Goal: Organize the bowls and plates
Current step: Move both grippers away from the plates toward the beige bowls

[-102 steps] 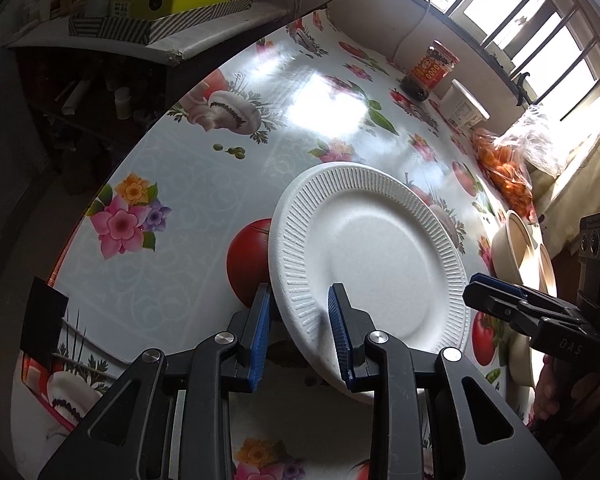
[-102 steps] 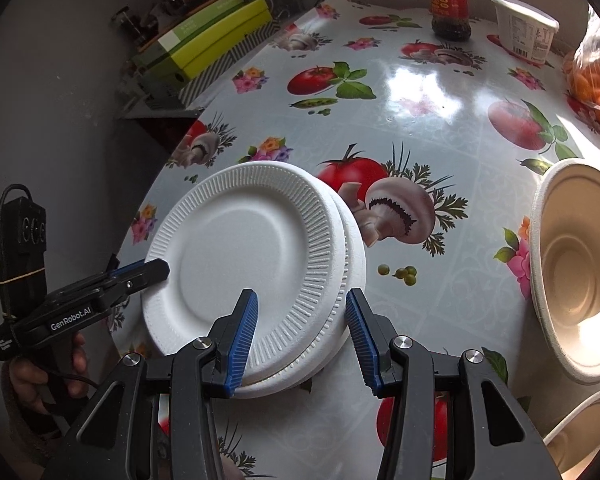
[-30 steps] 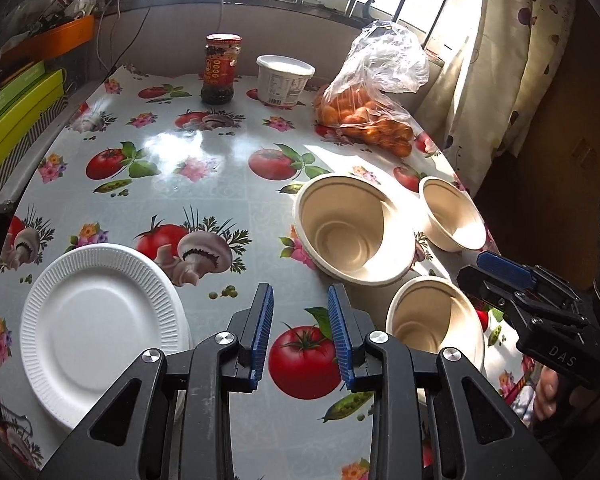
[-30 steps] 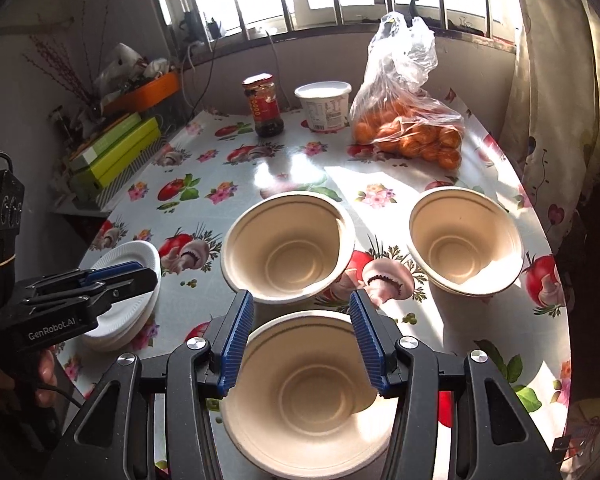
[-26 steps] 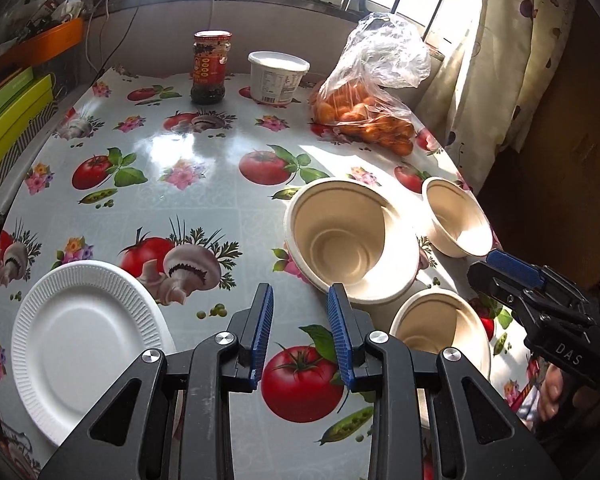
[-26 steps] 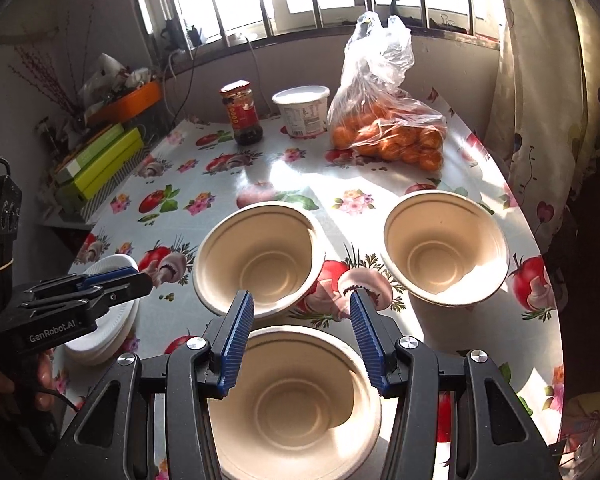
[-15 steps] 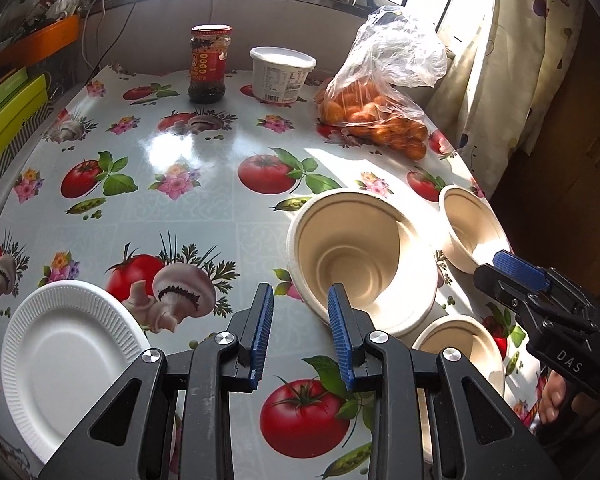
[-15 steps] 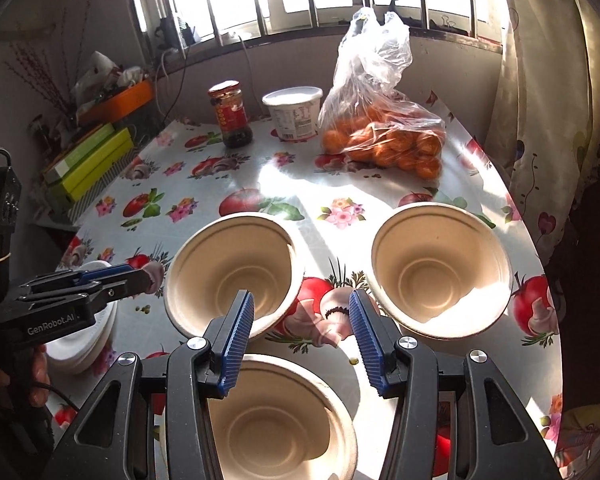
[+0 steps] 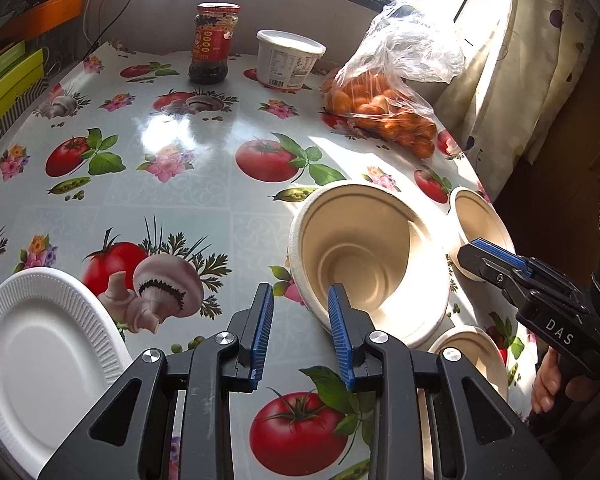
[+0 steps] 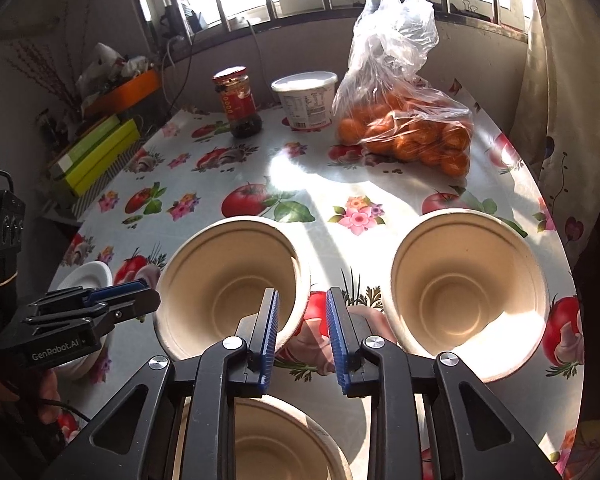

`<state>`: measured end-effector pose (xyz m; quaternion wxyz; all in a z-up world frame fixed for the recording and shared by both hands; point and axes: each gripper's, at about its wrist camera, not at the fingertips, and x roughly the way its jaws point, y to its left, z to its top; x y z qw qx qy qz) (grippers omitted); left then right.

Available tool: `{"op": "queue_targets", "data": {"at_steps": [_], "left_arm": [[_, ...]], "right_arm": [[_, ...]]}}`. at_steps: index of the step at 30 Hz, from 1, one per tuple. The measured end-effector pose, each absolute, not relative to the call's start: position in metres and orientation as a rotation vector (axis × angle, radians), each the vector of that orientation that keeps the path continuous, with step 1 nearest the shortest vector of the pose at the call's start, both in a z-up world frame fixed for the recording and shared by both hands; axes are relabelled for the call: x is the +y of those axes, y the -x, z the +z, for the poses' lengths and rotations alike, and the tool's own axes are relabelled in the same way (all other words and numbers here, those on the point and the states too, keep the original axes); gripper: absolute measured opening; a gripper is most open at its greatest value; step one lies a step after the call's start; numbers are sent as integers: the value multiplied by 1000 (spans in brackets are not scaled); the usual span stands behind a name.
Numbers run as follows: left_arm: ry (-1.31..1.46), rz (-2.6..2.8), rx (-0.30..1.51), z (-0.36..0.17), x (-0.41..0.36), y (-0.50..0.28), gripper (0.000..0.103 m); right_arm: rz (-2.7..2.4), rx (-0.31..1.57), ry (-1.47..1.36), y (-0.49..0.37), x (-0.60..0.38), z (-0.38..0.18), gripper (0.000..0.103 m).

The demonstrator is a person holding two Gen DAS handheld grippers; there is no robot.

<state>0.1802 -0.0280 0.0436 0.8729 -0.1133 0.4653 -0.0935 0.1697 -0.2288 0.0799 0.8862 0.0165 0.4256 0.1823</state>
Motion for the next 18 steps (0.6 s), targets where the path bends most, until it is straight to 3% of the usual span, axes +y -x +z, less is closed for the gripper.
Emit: {"op": "queue_targets", "data": {"at_steps": [18], "left_arm": [[144,-171,963,40,-39,-184,30]], "right_arm": [[404,941,-69,-181,-229,60,20]]}}
